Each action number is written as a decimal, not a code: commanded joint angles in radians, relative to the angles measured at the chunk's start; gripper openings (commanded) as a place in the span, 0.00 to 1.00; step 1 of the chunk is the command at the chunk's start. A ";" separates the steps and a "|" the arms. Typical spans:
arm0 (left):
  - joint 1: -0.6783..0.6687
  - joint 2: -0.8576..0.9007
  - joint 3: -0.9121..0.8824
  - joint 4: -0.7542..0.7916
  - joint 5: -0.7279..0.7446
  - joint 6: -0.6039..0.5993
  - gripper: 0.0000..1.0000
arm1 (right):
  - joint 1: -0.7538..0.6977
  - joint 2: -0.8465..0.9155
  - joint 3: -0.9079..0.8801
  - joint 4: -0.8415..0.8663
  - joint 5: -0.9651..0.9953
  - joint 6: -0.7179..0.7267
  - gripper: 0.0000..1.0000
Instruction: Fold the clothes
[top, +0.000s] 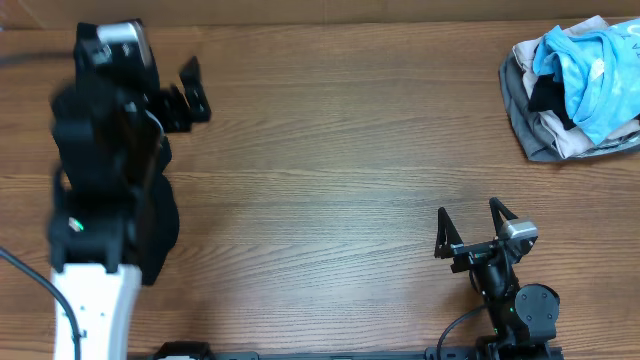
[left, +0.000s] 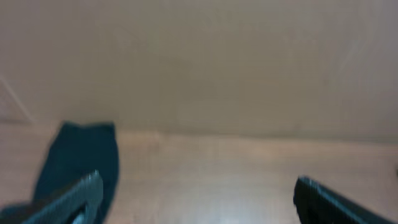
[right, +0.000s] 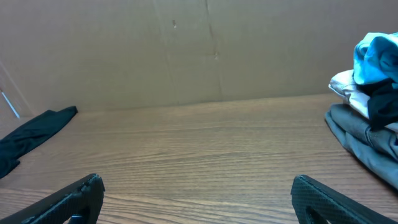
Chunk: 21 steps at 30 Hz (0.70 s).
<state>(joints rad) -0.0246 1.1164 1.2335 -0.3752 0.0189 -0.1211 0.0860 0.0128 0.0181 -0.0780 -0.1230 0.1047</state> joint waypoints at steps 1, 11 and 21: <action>0.000 -0.167 -0.302 0.225 0.100 0.012 1.00 | 0.003 -0.010 -0.010 0.005 0.007 0.004 1.00; 0.000 -0.554 -0.838 0.464 0.102 0.077 1.00 | 0.003 -0.010 -0.010 0.005 0.007 0.004 1.00; 0.000 -0.942 -1.170 0.544 0.102 0.077 1.00 | 0.003 -0.010 -0.010 0.005 0.007 0.004 1.00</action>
<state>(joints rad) -0.0246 0.2649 0.1230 0.1589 0.1135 -0.0673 0.0860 0.0128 0.0181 -0.0776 -0.1234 0.1043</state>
